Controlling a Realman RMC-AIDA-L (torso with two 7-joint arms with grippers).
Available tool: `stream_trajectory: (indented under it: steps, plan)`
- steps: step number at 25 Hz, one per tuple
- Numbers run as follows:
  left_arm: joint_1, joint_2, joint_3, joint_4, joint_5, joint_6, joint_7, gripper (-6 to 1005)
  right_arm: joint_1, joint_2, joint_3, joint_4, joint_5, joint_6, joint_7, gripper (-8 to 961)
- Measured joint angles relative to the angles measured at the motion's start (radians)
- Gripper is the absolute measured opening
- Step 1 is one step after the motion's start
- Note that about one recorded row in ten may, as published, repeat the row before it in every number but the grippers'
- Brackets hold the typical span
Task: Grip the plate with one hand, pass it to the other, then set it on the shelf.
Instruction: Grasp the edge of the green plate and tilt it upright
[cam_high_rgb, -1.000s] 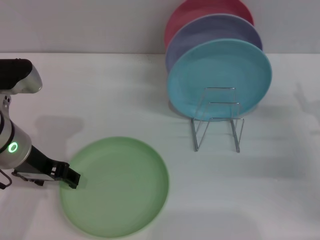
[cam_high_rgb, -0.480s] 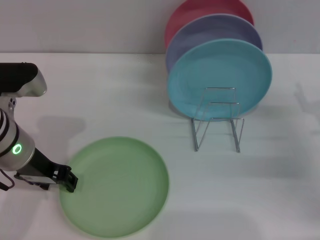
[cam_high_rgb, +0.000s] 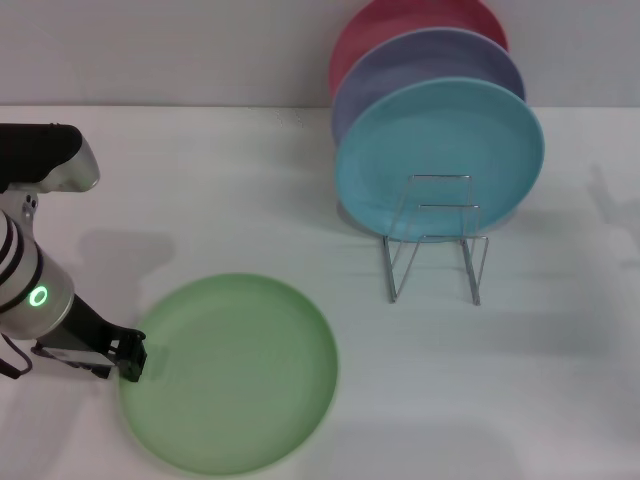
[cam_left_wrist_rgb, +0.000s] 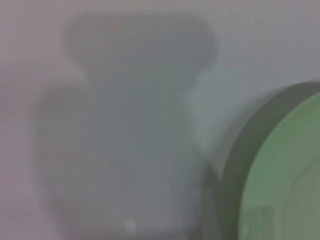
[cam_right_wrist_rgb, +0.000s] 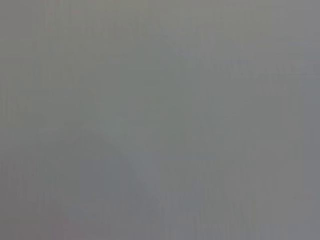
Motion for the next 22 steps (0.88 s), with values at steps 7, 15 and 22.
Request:
stream_trajectory:
  steps: [7, 15, 22]
  plan:
    - [-0.012, 0.002, 0.0, 0.016, 0.0, -0.001, 0.0, 329, 0.003, 0.0, 0.0, 0.0, 0.0, 0.0, 0.0, 780]
    - [-0.012, 0.002, -0.009, 0.013, 0.0, 0.004, 0.014, 190, 0.003, 0.0, 0.002, 0.0, 0.0, 0.0, 0.0, 779]
    - [-0.004, 0.002, -0.027, 0.012, -0.007, 0.007, 0.052, 41, 0.0, 0.001, 0.002, -0.002, 0.0, 0.0, 0.0, 780]
